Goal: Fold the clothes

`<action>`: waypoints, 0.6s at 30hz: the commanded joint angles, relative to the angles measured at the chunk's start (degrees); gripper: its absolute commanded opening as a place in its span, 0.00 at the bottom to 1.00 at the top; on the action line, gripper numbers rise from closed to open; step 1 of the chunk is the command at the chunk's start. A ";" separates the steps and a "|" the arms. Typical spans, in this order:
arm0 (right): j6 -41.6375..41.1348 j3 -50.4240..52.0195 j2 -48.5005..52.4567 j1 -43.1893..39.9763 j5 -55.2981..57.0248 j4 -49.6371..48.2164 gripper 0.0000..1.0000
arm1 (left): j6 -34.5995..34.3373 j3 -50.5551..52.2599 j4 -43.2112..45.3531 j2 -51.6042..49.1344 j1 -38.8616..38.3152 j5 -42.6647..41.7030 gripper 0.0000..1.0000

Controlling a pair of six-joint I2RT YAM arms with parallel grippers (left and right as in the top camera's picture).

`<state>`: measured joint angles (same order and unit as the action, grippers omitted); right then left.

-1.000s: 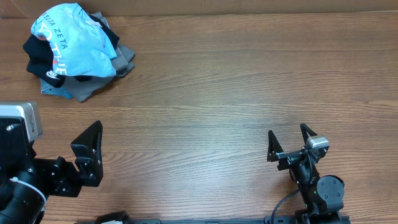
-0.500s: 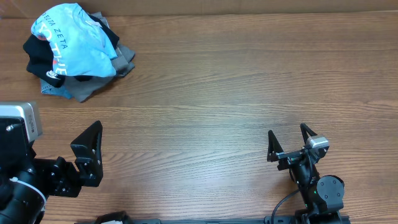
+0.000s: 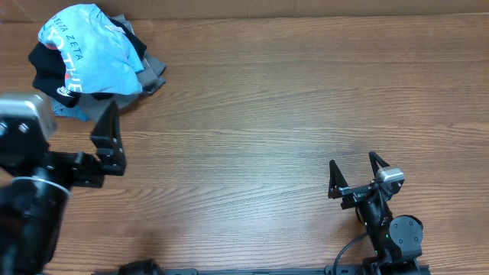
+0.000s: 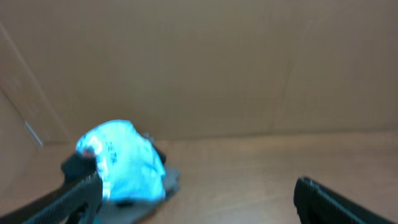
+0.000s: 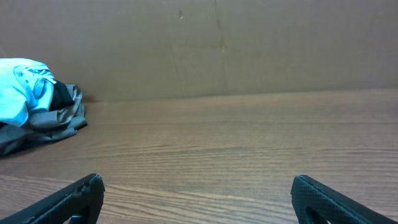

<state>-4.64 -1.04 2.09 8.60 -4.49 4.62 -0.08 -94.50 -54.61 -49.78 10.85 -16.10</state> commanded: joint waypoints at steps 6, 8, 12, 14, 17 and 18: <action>0.17 0.57 -0.31 -0.37 -0.04 -0.22 1.00 | 1.27 39.08 22.38 21.20 -0.35 -1.38 1.00; 0.17 0.57 -0.31 -0.37 -0.04 -0.22 1.00 | 1.20 47.58 27.69 26.29 -0.35 -1.46 1.00; 0.17 0.57 -0.31 -0.37 -0.04 -0.22 1.00 | 1.33 62.31 37.29 36.20 -0.35 -1.33 1.00; 0.17 0.57 -0.31 -0.37 -0.04 -0.22 1.00 | 1.31 68.76 41.55 40.41 -0.42 -1.36 1.00; 0.17 0.57 -0.31 -0.37 -0.04 -0.22 1.00 | 0.66 78.07 47.71 45.81 -0.52 -1.62 1.00; 0.17 0.57 -0.31 -0.37 -0.04 -0.22 1.00 | 0.28 80.50 49.31 47.23 -0.63 -1.62 1.00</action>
<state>-4.67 -1.04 2.09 8.60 -4.49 4.67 0.32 -20.18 -8.05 -6.46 10.83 -17.37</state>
